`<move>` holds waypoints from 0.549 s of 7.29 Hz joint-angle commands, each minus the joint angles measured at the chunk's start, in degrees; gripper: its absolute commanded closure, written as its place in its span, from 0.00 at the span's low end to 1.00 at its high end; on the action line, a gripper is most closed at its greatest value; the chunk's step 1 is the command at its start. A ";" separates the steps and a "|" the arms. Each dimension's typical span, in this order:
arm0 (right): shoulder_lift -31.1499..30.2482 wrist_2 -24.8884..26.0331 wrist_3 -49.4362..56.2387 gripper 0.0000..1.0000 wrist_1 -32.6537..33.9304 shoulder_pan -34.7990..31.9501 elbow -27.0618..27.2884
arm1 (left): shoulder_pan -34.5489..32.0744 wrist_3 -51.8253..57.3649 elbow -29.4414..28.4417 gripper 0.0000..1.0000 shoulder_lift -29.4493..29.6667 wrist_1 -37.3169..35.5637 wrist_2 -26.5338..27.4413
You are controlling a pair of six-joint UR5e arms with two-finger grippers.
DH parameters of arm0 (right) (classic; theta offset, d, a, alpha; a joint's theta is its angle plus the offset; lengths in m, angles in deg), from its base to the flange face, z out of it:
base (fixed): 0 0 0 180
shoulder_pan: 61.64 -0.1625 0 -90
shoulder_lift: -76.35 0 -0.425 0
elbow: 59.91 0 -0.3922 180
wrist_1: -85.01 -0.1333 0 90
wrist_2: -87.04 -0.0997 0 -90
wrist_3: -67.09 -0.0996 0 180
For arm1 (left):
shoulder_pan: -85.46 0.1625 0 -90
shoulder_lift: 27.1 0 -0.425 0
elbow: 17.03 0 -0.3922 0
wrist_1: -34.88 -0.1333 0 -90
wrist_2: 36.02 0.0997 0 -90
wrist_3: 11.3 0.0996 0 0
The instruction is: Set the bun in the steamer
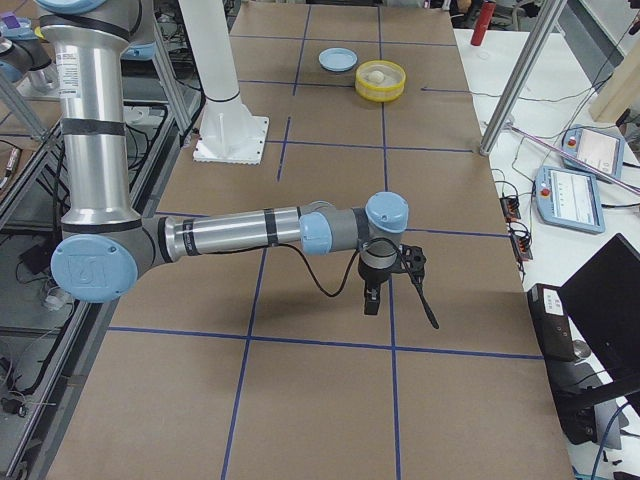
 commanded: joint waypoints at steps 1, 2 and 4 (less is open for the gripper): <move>0.00 0.00 0.00 0.00 0.00 0.00 0.00 | 0.00 0.00 -0.02 0.00 0.09 0.07 0.01; 0.00 0.00 0.00 0.00 0.00 0.00 0.00 | 0.00 0.00 0.07 0.00 0.09 0.07 0.01; 0.00 0.00 0.00 0.00 0.00 0.00 0.00 | -0.09 0.09 0.16 0.00 0.35 0.07 -0.08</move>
